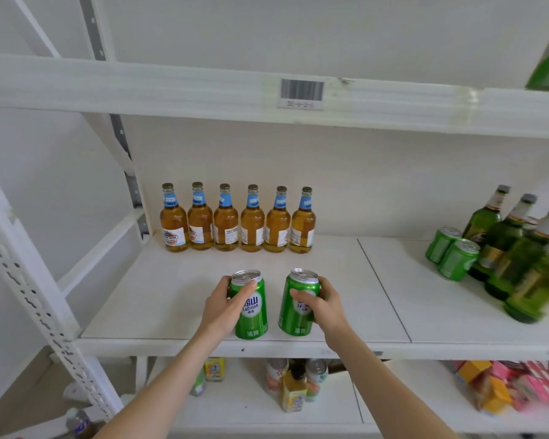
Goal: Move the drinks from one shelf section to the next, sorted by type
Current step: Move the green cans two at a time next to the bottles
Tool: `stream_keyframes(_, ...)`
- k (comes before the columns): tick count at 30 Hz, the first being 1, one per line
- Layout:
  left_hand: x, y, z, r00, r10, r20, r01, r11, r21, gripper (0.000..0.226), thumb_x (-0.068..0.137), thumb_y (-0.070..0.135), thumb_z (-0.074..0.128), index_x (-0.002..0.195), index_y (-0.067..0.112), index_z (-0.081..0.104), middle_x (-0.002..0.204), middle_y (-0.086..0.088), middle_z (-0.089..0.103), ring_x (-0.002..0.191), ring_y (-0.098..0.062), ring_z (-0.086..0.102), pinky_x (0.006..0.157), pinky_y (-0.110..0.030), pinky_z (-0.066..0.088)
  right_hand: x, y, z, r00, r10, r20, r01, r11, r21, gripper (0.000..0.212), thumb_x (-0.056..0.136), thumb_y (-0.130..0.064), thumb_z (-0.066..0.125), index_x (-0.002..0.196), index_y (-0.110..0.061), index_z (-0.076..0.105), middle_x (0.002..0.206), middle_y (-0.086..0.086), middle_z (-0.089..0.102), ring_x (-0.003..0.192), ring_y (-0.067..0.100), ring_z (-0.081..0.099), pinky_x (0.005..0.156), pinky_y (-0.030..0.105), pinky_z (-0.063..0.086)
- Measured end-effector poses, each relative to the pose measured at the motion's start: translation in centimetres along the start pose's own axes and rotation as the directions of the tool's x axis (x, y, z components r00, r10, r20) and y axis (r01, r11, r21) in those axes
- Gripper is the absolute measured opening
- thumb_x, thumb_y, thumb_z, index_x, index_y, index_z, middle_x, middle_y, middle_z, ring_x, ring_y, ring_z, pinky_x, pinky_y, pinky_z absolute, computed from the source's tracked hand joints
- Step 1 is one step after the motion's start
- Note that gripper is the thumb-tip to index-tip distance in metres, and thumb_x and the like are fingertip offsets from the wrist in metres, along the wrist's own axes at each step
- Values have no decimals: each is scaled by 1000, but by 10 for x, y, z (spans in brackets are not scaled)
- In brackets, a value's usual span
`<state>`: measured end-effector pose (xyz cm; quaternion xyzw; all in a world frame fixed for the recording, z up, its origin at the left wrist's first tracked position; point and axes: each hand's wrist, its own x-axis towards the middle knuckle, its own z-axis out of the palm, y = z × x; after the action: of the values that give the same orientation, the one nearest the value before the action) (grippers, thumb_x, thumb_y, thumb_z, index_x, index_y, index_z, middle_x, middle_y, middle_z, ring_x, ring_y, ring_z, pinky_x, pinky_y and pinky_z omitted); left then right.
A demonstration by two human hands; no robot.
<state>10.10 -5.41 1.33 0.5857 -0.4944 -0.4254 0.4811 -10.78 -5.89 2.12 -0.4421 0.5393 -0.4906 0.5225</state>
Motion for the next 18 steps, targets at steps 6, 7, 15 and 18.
stream_keyframes(6, -14, 18, 63, 998, 32, 58, -33, 999, 17, 29, 85, 52, 68, 102, 31, 59, 100, 15, 69, 92, -2, 64, 66, -20, 48, -14, -10, -75, 998, -38, -44, 38, 999, -5, 43, 76, -15, 80, 111, -27, 58, 109, 3, 67, 99, 20, 65, 83, 39, 56)
stream_keyframes(7, -14, 21, 74, 996, 36, 79, -38, 999, 21, 29, 85, 52, 67, 103, 31, 58, 100, 15, 68, 91, 0, 64, 65, -19, 48, -13, -11, -87, 998, -42, -57, 42, 999, -5, 44, 76, -15, 80, 111, -27, 58, 109, 3, 67, 99, 21, 65, 85, 40, 56)
stream_keyframes(15, 16, 41, 174, 977, 68, 202, -72, 997, 15, 31, 85, 50, 67, 108, 31, 57, 104, 13, 67, 97, -5, 63, 71, -22, 50, 17, -13, -184, 986, -52, -157, 56, 998, 22, 46, 74, -11, 80, 114, -23, 59, 108, 7, 69, 98, 25, 67, 84, 43, 57)
stream_keyframes(18, 31, 48, 213, 970, 79, 230, -85, 996, 16, 28, 85, 48, 67, 105, 30, 58, 103, 12, 68, 96, -5, 64, 71, -23, 50, 33, -14, -219, 979, -53, -194, 60, 998, 31, 43, 75, -11, 80, 109, -26, 59, 106, 6, 69, 97, 24, 66, 80, 39, 57)
